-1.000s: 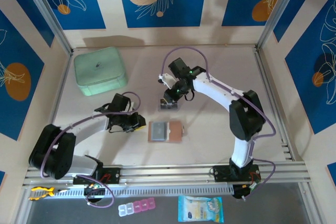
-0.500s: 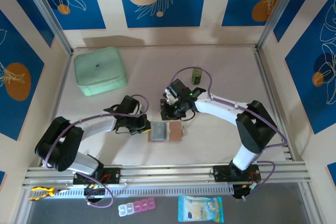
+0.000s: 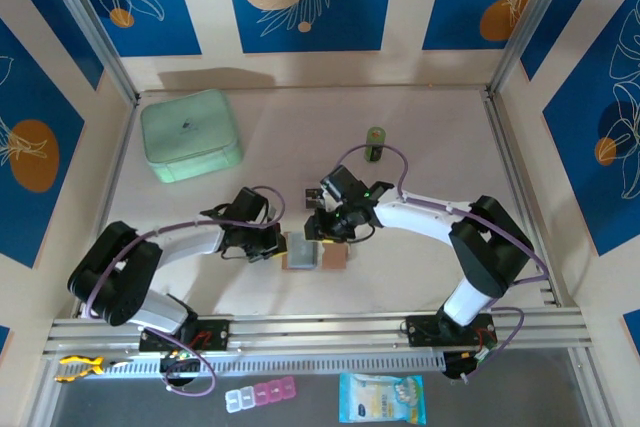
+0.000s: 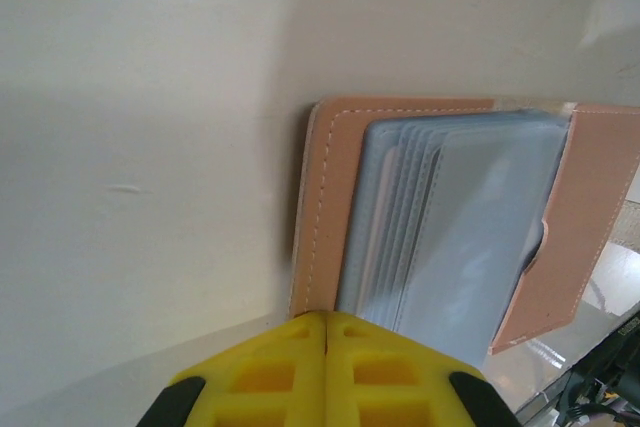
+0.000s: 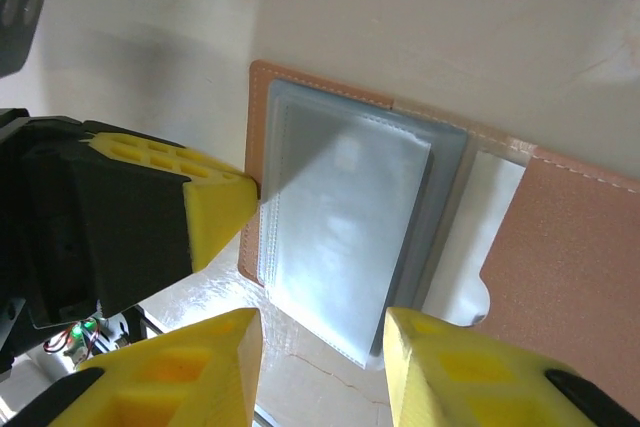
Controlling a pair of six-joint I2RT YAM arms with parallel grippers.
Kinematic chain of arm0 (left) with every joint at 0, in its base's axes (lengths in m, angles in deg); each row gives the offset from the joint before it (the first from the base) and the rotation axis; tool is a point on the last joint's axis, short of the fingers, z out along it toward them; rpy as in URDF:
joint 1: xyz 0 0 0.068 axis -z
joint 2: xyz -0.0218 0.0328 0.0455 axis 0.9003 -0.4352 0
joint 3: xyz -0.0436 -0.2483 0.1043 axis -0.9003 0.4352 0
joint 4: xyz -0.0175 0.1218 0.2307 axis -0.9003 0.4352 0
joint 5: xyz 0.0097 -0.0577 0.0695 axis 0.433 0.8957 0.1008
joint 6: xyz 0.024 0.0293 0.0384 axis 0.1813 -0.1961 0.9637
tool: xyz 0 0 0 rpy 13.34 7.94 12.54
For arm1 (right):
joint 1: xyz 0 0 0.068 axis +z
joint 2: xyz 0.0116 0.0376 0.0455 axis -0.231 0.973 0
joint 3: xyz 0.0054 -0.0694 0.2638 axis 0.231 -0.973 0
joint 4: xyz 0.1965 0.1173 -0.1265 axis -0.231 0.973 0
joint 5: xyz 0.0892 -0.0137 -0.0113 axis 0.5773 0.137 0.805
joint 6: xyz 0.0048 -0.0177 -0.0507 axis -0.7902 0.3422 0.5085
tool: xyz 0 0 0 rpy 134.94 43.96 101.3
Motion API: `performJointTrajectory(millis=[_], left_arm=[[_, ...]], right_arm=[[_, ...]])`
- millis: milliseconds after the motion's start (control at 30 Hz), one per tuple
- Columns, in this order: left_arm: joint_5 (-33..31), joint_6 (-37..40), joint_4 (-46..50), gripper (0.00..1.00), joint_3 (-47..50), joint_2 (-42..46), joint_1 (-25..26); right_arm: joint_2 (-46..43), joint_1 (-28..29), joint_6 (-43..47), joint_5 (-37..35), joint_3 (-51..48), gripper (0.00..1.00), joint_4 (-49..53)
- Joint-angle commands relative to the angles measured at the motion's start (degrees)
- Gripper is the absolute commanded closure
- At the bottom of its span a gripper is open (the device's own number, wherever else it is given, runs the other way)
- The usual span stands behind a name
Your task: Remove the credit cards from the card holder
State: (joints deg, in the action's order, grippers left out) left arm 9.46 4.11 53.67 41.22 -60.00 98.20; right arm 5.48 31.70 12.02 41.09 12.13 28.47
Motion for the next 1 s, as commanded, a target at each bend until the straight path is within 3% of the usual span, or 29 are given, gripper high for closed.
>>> performJointTrajectory(millis=[0,967], left_arm=[[-0.6,-0.3,1.4,0.98,1.0,1.1,0.7],[-3.4,0.3,3.7,0.98,0.7,0.6,0.9]], right_arm=[[-1.2,0.5,-2.8,3.0,-1.6,0.62,-3.3],[7.6,1.6,-3.8,6.1,-1.1,0.71,-7.1]])
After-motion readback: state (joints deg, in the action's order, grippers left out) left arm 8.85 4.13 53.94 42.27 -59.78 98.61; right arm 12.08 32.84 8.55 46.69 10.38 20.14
